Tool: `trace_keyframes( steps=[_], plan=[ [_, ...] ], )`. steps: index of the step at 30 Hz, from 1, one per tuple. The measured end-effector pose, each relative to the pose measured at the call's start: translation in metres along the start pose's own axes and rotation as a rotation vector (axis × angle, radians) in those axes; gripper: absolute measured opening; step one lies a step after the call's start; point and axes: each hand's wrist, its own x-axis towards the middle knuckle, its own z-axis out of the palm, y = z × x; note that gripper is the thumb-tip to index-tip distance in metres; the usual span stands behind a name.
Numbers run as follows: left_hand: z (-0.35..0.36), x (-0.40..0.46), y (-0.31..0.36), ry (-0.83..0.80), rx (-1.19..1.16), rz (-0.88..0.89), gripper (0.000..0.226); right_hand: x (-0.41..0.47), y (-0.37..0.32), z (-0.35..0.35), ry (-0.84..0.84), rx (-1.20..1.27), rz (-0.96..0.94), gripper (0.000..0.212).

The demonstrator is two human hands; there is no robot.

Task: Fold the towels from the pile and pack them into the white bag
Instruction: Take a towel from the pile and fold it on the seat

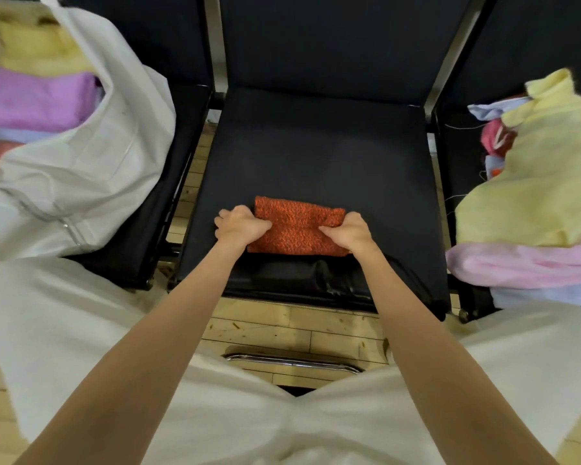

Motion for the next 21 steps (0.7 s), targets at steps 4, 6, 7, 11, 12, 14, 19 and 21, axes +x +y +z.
trace_keyframes(
  steps=[4, 6, 7, 11, 12, 14, 19, 21],
  plan=[
    [-0.002, -0.003, -0.004, -0.007, -0.264, -0.048, 0.052, -0.006, 0.003, -0.006, -0.078, -0.01, 0.079, 0.057],
    [-0.007, -0.009, -0.01, -0.012, -0.515, -0.02, 0.038, -0.011, 0.0, -0.009, -0.117, -0.019, 0.109, 0.07],
    [-0.012, -0.015, -0.012, -0.02, -0.604, 0.017, 0.032, -0.012, -0.003, -0.011, -0.142, -0.011, 0.117, 0.078],
    [-0.049, -0.038, -0.015, -0.061, -0.653, 0.257, 0.024, -0.026, -0.03, -0.02, -0.162, -0.209, 0.079, 0.11],
    [-0.06, -0.043, -0.016, -0.065, -0.622, 0.299, 0.027, -0.032, -0.04, -0.022, -0.17, -0.312, 0.015, 0.114],
    [-0.084, -0.05, -0.02, -0.077, -0.583, 0.369, 0.03, -0.047, -0.067, -0.024, -0.288, -0.327, -0.208, 0.121],
    [-0.144, -0.069, -0.036, -0.104, -0.536, 0.567, 0.028, -0.071, -0.13, -0.008, -0.543, -0.11, -0.54, 0.097],
    [-0.168, -0.067, -0.048, -0.057, -0.574, 0.584, 0.028, -0.076, -0.156, 0.003, -0.587, -0.053, -0.583, 0.073]
  ],
)
